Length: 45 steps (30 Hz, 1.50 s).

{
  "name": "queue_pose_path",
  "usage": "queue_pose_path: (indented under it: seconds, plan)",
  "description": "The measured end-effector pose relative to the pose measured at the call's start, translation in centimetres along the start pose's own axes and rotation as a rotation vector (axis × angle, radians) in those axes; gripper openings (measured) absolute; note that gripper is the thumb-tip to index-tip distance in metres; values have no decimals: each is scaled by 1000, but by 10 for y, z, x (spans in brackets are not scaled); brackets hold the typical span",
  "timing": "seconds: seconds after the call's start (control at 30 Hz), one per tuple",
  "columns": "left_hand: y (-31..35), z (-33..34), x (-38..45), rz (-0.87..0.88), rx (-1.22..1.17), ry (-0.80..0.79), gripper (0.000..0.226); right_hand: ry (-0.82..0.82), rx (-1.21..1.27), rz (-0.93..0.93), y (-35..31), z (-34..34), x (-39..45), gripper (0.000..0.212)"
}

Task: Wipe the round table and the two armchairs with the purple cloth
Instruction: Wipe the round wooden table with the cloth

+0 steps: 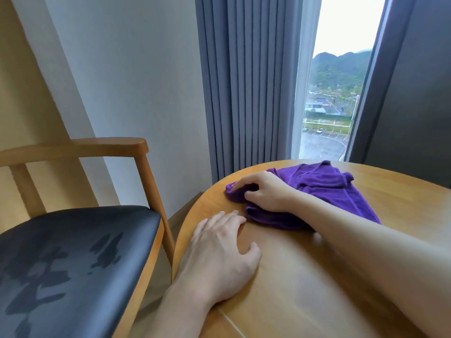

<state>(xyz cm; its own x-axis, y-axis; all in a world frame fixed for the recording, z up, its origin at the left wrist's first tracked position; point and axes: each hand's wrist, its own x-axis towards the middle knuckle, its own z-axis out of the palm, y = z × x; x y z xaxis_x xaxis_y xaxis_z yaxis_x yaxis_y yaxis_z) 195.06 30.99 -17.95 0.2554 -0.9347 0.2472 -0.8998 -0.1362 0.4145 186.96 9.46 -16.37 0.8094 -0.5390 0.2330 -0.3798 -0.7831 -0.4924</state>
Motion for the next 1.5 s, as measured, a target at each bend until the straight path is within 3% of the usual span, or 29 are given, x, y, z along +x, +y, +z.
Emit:
queue_pose_path:
  seconds: [0.2, 0.33, 0.5, 0.6, 0.73, 0.9, 1.03, 1.17, 1.3, 1.4, 1.5]
  plan:
    - [3, 3, -1, 4, 17, -9, 61, 162, -130, 152, 5, -4, 18, 33]
    - [3, 4, -3, 5, 46, 23, 62, 70, -228, 48, -35, 29, 51, 43]
    - [1, 3, -2, -1, 31, 75, 64, 18, -48, -28, -27, 19, 20, 40]
    - [1, 3, -1, -12, 12, 52, 66, 96, 50, 54, 3, -7, -3, 34]
    - [4, 2, -2, -40, 54, 99, 58, 215, -3, 218, 18, -14, 7, 36]
    - [10, 3, -2, -43, 98, 141, 38, 131, -174, 162, -8, 13, 35, 52]
    - [12, -4, 0, -68, 83, 133, 30, 44, -52, 48, -13, 15, 20, 51]
    - [14, -13, -11, -64, 82, 0, 49, 92, 116, 42, -3, 0, 1, 34]
    - [9, -14, -51, -69, 51, -61, 69, 219, 14, 164, -7, 9, 21, 32]
    - [13, -17, -64, -77, 48, -57, 70, 217, -137, 180, -27, 25, 40, 40]
    - [16, -21, -61, -75, 54, -36, 63, 152, -142, 51, -51, 38, 38, 42]
